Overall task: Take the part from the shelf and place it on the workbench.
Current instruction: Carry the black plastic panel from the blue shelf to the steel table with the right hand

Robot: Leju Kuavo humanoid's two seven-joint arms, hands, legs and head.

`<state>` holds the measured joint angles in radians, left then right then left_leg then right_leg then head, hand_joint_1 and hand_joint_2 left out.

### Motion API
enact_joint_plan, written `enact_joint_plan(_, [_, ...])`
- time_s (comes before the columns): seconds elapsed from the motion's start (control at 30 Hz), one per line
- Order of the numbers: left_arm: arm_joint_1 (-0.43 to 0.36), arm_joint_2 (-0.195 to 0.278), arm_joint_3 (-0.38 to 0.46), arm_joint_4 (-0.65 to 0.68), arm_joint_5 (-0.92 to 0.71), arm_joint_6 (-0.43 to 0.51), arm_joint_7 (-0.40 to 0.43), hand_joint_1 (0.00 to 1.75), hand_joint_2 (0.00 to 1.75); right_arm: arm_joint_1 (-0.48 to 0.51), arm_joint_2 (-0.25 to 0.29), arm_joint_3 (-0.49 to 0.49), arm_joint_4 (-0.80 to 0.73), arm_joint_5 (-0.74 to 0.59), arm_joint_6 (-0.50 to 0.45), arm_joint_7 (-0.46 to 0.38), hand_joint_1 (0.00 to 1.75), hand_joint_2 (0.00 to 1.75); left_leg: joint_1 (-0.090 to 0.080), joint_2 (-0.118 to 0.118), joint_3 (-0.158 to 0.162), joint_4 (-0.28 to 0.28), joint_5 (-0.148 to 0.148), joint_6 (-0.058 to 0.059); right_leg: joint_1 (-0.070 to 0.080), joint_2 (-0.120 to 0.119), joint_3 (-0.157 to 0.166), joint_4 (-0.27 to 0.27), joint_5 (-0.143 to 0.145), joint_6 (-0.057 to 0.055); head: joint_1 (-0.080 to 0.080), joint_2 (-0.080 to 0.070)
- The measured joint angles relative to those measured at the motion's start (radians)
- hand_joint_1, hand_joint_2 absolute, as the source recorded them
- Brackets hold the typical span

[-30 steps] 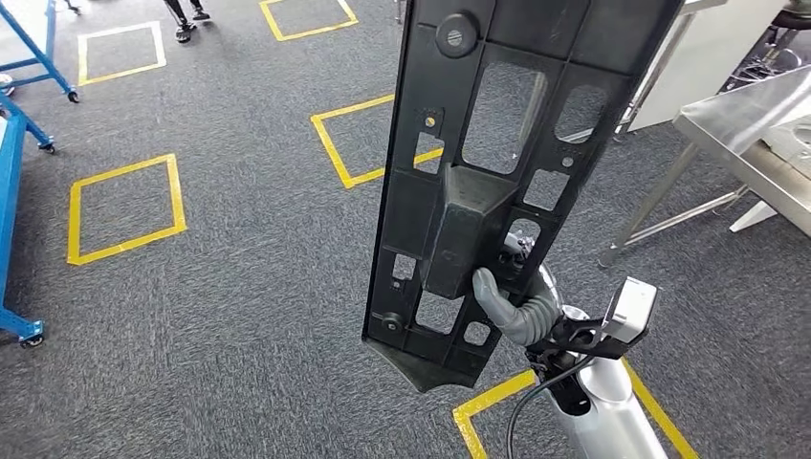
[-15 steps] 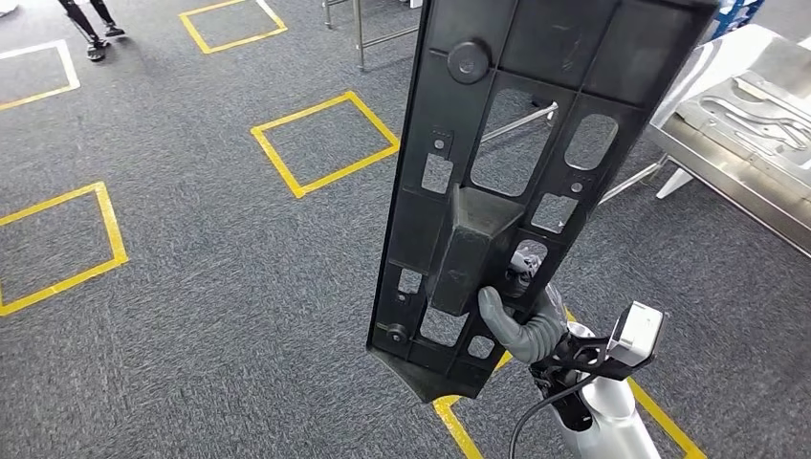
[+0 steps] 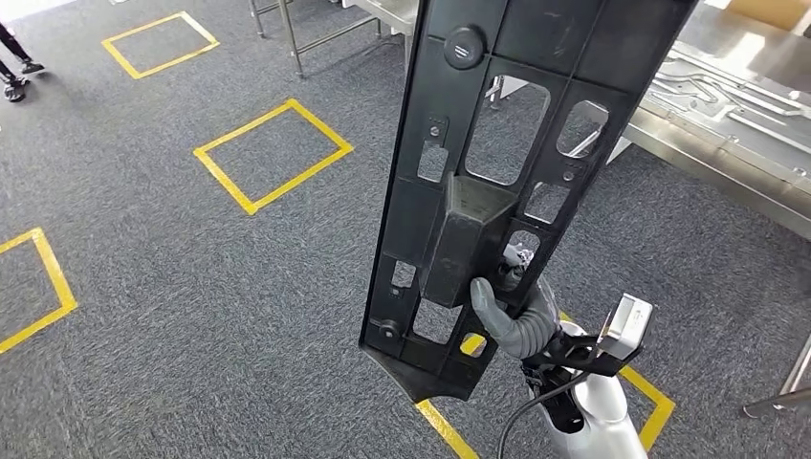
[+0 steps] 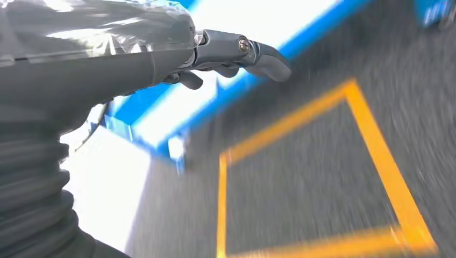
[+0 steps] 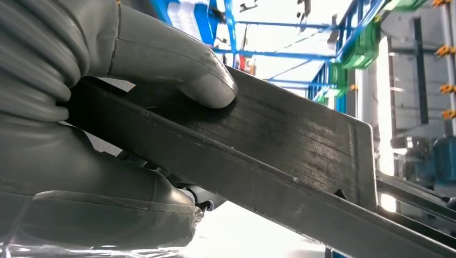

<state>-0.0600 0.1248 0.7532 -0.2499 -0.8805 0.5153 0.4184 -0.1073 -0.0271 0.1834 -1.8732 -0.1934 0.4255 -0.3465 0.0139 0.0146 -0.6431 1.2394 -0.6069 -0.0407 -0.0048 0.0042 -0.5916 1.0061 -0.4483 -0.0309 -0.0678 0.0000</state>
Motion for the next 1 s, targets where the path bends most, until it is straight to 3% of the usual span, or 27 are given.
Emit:
enact_joint_plan(0.03, [0.006,0.0,-0.032,0.002,-0.053,0.028,0.027,0.0,1.75,0.006,0.001,0.0,-0.004,0.002,-0.006,0.003,1.75,1.75,0.0,-0.004,-0.023,0.044,-0.009,-0.002,0.0,0.013,0.0,0.001,0.0,0.0,0.0,0.0])
enact_joint_plan(0.07, [0.012,0.0,-0.07,0.005,-0.116,0.058,0.053,0.0,1.75,0.013,0.001,0.0,-0.01,0.005,-0.013,0.006,1.75,1.75,0.001,-0.006,-0.029,0.049,0.004,-0.002,0.0,0.026,0.001,0.002,0.0,0.0,0.0,0.0])
enact_joint_plan(0.13, [0.025,-0.002,-0.148,0.003,-0.241,0.114,0.066,0.0,1.75,0.025,0.001,0.0,-0.027,0.014,-0.032,0.012,1.75,1.75,0.005,-0.019,0.013,-0.053,0.074,-0.001,-0.001,0.054,0.003,0.006,-0.002,0.003,0.0,0.0])
enact_joint_plan(0.17, [0.033,-0.01,-0.171,-0.018,-0.295,0.138,0.032,0.0,1.75,0.03,0.001,0.0,-0.036,0.017,-0.04,0.014,1.75,1.75,0.008,-0.043,0.043,-0.121,0.104,0.001,-0.001,0.067,0.001,0.01,-0.004,0.007,0.0,0.0])
enact_joint_plan(0.2, [0.041,-0.024,-0.173,-0.054,-0.338,0.158,-0.037,0.0,1.75,0.036,0.001,-0.001,-0.048,0.019,-0.048,0.016,1.75,1.75,0.011,-0.066,0.067,-0.175,0.123,0.003,-0.001,0.079,-0.003,0.015,-0.005,0.013,0.0,0.0])
enact_joint_plan(0.27, [0.033,-0.063,-0.1,-0.132,-0.35,0.176,-0.3,0.0,1.75,0.051,-0.001,-0.003,-0.068,0.015,-0.054,0.021,1.75,1.75,0.011,-0.094,0.082,-0.217,0.128,0.013,-0.002,0.097,-0.014,0.02,-0.002,0.028,0.0,0.0])
enact_joint_plan(0.33, [-0.009,-0.088,0.059,-0.14,-0.208,0.12,-0.631,0.0,1.75,0.058,-0.005,-0.004,-0.078,0.005,-0.043,0.023,1.75,1.75,0.01,-0.077,0.081,-0.224,0.132,0.025,-0.005,0.106,-0.02,0.02,0.002,0.041,0.0,0.0])
enact_joint_plan(0.37, [-0.029,-0.095,0.165,-0.124,-0.063,0.04,-0.766,0.0,1.75,0.055,-0.008,-0.004,-0.079,-0.001,-0.034,0.023,1.75,1.75,0.011,-0.064,0.085,-0.228,0.134,0.033,-0.004,0.092,-0.025,0.03,-0.005,0.046,0.0,0.0])
enact_joint_plan(0.43, [-0.051,-0.107,0.376,-0.095,0.335,-0.193,-0.894,0.0,1.75,0.045,-0.013,-0.004,-0.076,-0.013,-0.016,0.02,1.75,1.75,0.01,-0.028,0.093,-0.236,0.136,0.045,-0.003,0.042,-0.061,0.106,-0.051,0.054,0.0,0.0])
enact_joint_plan(0.5, [-0.054,-0.114,0.524,-0.074,0.738,-0.407,-0.889,0.0,1.75,0.035,-0.016,-0.004,-0.07,-0.021,-0.003,0.015,1.75,1.75,0.005,0.006,0.093,-0.237,0.134,0.051,-0.004,0.007,-0.123,0.234,-0.11,0.06,0.0,0.0])
enact_joint_plan(0.53, [-0.054,-0.117,0.571,-0.064,0.881,-0.498,-0.872,0.0,1.75,0.034,-0.018,-0.005,-0.067,-0.024,0.002,0.012,1.75,1.75,0.004,0.018,0.093,-0.236,0.133,0.052,-0.006,0.002,-0.146,0.281,-0.123,0.062,0.0,0.0])
enact_joint_plan(0.57, [-0.055,-0.121,0.61,-0.055,0.981,-0.591,-0.854,0.0,1.75,0.033,-0.019,-0.006,-0.063,-0.026,0.007,0.009,1.75,1.75,0.003,0.028,0.093,-0.236,0.132,0.053,-0.008,-0.001,-0.152,0.296,-0.119,0.063,0.0,0.0])
enact_joint_plan(0.6, [-0.057,-0.126,0.639,-0.047,1.026,-0.686,-0.833,0.0,1.75,0.032,-0.02,-0.008,-0.059,-0.027,0.011,0.008,1.75,1.75,0.003,0.037,0.094,-0.236,0.131,0.052,-0.008,-0.005,-0.138,0.271,-0.097,0.062,0.0,0.0])
enact_joint_plan(0.7, [-0.062,-0.142,0.695,-0.024,0.993,-0.9,-0.779,0.0,1.75,0.024,-0.021,-0.014,-0.054,-0.027,0.017,0.006,1.75,1.75,-0.001,0.055,0.101,-0.233,0.124,0.045,-0.001,-0.051,-0.031,0.072,-0.017,0.049,0.0,0.0])
enact_joint_plan(0.77, [-0.062,-0.146,0.707,-0.014,0.956,-0.959,-0.743,0.0,1.75,0.02,-0.021,-0.015,-0.053,-0.027,0.019,0.006,1.75,1.75,-0.006,0.069,0.105,-0.233,0.119,0.035,0.007,-0.067,-0.005,0.016,-0.009,0.038,0.0,0.0])
enact_joint_plan(0.83, [-0.061,-0.147,0.708,-0.006,0.92,-0.981,-0.689,0.0,1.75,0.02,-0.02,-0.015,-0.052,-0.027,0.024,0.006,1.75,1.75,-0.007,0.085,0.11,-0.234,0.114,0.024,0.007,-0.045,-0.006,0.012,-0.006,0.028,0.0,0.0])
enact_joint_plan(0.9, [-0.061,-0.148,0.7,0.003,0.879,-0.963,-0.621,0.0,1.75,0.015,-0.019,-0.015,-0.05,-0.028,0.032,0.007,1.75,1.75,-0.004,0.059,0.102,-0.208,0.092,0.013,0.001,-0.026,-0.003,0.005,-0.002,0.017,0.0,0.0])
enact_joint_plan(0.97, [-0.056,-0.15,0.679,0.012,0.82,-0.904,-0.532,0.0,1.75,0.003,-0.014,-0.013,-0.044,-0.035,0.043,0.008,1.75,1.75,-0.001,0.012,0.054,-0.1,0.033,0.005,-0.002,-0.007,-0.002,0.002,0.0,0.008,0.0,0.0])
enact_joint_plan(1.0, [-0.052,-0.152,0.663,0.016,0.779,-0.864,-0.481,0.0,1.75,-0.005,-0.012,-0.011,-0.038,-0.041,0.05,0.009,1.75,1.75,0.0,0.001,0.018,-0.028,0.003,0.003,-0.002,0.004,-0.003,0.002,0.0,0.005,0.0,0.0])
